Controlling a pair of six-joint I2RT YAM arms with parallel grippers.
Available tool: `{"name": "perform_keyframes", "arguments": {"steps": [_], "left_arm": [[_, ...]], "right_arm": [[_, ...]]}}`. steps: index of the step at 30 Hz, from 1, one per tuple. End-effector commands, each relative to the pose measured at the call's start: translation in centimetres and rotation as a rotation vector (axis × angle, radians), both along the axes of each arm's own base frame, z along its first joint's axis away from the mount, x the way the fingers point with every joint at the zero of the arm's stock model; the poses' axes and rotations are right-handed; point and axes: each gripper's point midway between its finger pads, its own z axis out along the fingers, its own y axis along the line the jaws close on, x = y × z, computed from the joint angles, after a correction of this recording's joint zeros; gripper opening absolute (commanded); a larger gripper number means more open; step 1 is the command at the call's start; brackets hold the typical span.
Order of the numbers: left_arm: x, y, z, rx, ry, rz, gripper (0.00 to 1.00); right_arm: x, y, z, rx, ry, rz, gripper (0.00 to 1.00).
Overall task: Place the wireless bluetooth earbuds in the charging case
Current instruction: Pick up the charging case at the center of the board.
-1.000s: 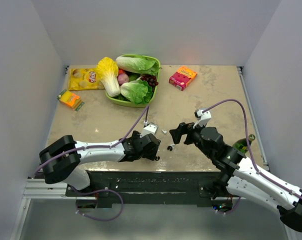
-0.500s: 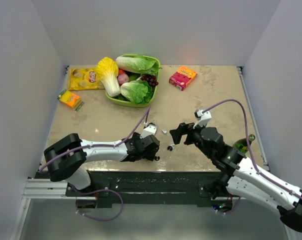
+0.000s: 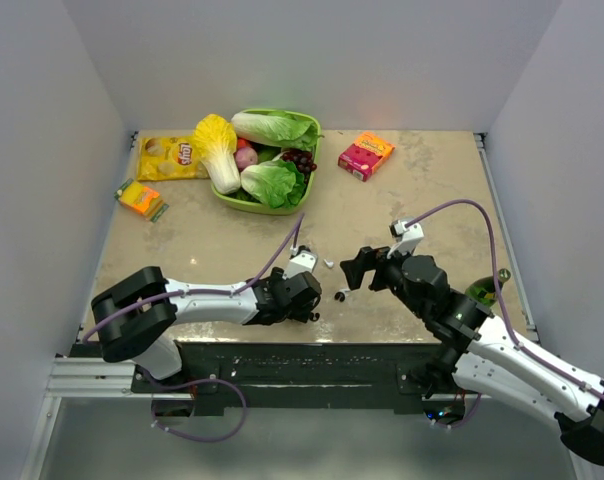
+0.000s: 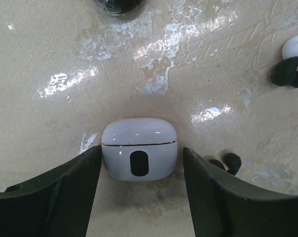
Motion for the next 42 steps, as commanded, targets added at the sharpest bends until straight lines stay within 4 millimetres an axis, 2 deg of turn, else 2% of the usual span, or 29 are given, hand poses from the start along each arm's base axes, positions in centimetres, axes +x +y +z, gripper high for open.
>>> {"name": "perform_keyframes", "arguments": {"steps": [1,10,27,31,36,39,41,42], "left_arm": [[0.0,-0.5,0.1,-0.009,-0.005,-0.009,0.70],[-0.2,0.5,-0.4,0.043,0.004,-0.002,0.72],[-0.5,1.0,-1.0,0.103,0.024,-0.022,0.71],[-0.6,1.4,-0.9,0.107,0.030,-0.012,0.79],[-1.0,1.7,-0.9,0.110,0.034,-0.010,0.80],[-1.1,1.8,-1.1,0.111,0.039,-0.012,0.73],[-1.3,1.8,-1.3,0.112,0.045,-0.021,0.60],[-1.2,1.7,-1.2,0.106,0.045,-0.022,0.49]], "right_arm": [[-0.1,0.0,0.6,0.028,-0.011,0.000,0.98],[0.0,0.0,0.4,0.022,-0.007,-0.006,0.98],[-0.1,-0.3,0.0,0.014,-0.002,-0.015,0.98],[-0.1,-0.4,0.0,0.015,-0.005,-0.016,0.98],[-0.1,-0.3,-0.1,0.013,-0.002,-0.014,0.98],[0.0,-0.3,0.0,0.014,-0.005,-0.013,0.98],[0.0,-0.2,0.2,0.016,-0.006,-0.012,0.98],[-0.1,-0.2,0.2,0.016,-0.006,-0.012,0.98]]}}
